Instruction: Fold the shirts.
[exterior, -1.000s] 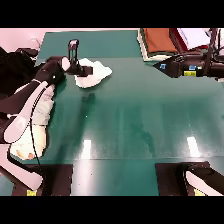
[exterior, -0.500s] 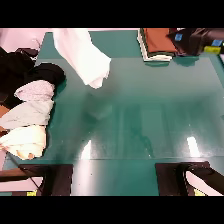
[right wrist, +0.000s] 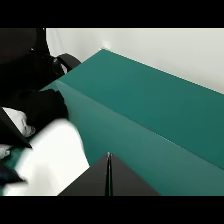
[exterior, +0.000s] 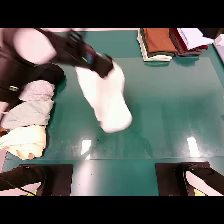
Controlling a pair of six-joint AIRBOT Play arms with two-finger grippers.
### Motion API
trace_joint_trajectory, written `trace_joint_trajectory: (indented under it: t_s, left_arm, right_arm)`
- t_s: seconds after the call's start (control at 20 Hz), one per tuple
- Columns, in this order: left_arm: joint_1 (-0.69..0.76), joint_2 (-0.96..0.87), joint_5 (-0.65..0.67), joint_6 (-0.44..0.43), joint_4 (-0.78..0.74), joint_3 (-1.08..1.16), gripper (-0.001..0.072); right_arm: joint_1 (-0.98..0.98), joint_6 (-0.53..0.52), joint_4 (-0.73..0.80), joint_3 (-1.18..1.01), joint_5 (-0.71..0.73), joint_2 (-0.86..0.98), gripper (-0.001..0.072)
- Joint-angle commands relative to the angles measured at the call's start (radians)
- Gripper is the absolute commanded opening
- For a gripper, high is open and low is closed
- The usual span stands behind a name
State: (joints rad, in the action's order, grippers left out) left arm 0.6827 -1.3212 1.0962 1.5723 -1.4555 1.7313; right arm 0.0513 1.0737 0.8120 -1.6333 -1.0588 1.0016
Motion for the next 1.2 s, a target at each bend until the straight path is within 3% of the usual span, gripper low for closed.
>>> trace_joint_trajectory:
  t_s: [0.0,0.25,0.45,0.85,1.15]
  left_arm:
    - [0.024,-0.034,-0.124,0.002,-0.026,-0.086,0.0619]
    - [-0.297,-0.053,-0.117,0.103,0.006,-0.141,0.0619]
    - [-0.460,-0.194,-0.120,0.094,0.174,-0.218,0.0619]
    - [-0.478,-0.474,-0.280,-0.148,0.477,-0.219,0.0619]
    - [-0.425,-0.509,-0.313,-0.193,0.517,-0.218,0.0618]
  right_arm:
    - [-0.001,0.011,0.003,-0.005,-0.001,0.000,0.0018]
    - [-0.001,0.029,0.002,-0.005,-0.025,0.000,0.0018]
    - [-0.001,0.029,0.002,-0.004,-0.025,0.001,0.0018]
    - [-0.001,0.030,0.002,-0.004,-0.084,0.001,0.0018]
    - [-0.001,0.042,0.003,-0.004,-0.091,0.003,0.0018]
